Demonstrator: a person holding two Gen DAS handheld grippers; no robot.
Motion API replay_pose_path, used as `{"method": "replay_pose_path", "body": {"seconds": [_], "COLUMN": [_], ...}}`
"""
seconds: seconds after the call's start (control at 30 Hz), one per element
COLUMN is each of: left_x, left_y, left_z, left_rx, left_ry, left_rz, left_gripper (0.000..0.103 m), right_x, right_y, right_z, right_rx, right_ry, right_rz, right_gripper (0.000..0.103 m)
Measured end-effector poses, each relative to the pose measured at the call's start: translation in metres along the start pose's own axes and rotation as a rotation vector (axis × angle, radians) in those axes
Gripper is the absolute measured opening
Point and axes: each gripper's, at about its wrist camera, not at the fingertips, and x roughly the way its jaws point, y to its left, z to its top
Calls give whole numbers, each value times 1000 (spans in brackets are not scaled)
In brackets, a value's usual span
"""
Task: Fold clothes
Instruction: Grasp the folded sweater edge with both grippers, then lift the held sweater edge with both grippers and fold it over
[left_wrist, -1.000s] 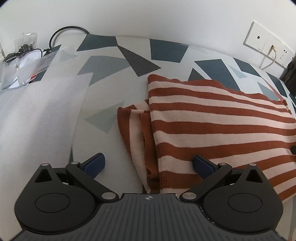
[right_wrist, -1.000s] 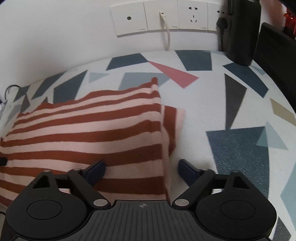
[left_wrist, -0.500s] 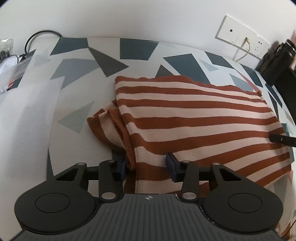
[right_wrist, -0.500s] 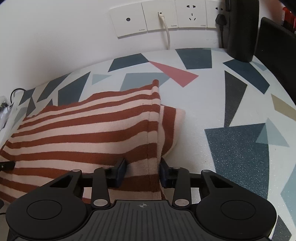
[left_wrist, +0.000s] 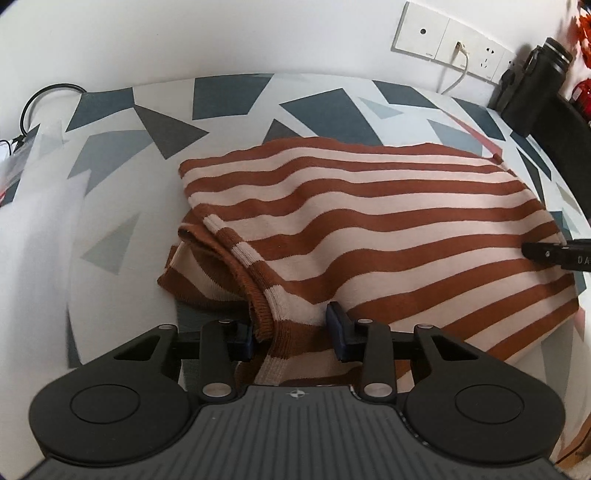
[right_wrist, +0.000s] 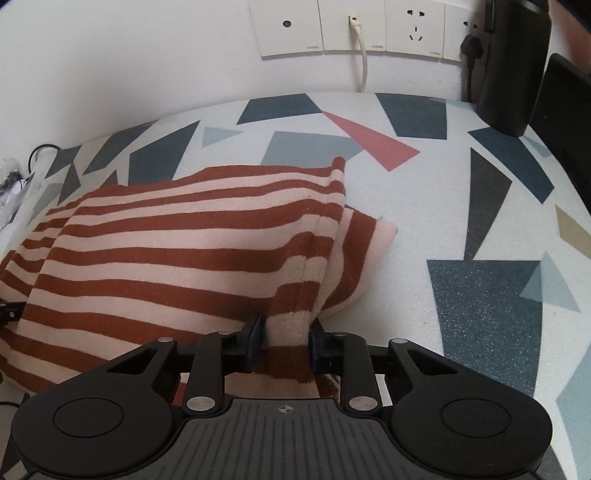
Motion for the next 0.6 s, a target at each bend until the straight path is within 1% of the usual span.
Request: {"method": "replay_pose_path", "body": {"seconds": [0.13,0.27,0.4,0.47,0.6], "left_x": [0,0,-2,-3,-3], "left_y": [-4,-11,-15,-14,-16], "left_z": [-1,-2,-7,-10,-11], "left_rx": [-25,-22,-11,-35,-67], "left_ry": [1,-5,-33,-52,-59], "left_rz": [-1,34,57,63,63], "left_gripper": [37,37,36,36,35], "right_x": [0,0,-1,-1,0], "right_y": [6,13,17,19,23], "right_z": [-1,-4,-7,-8,-9], "right_rx": [-8,-30,-36,-33,-19], "right_ry": [3,4,2,2,5], "right_rz": [-4,-6,11,21,38], "right_gripper": [20,20,18,18,18]}}
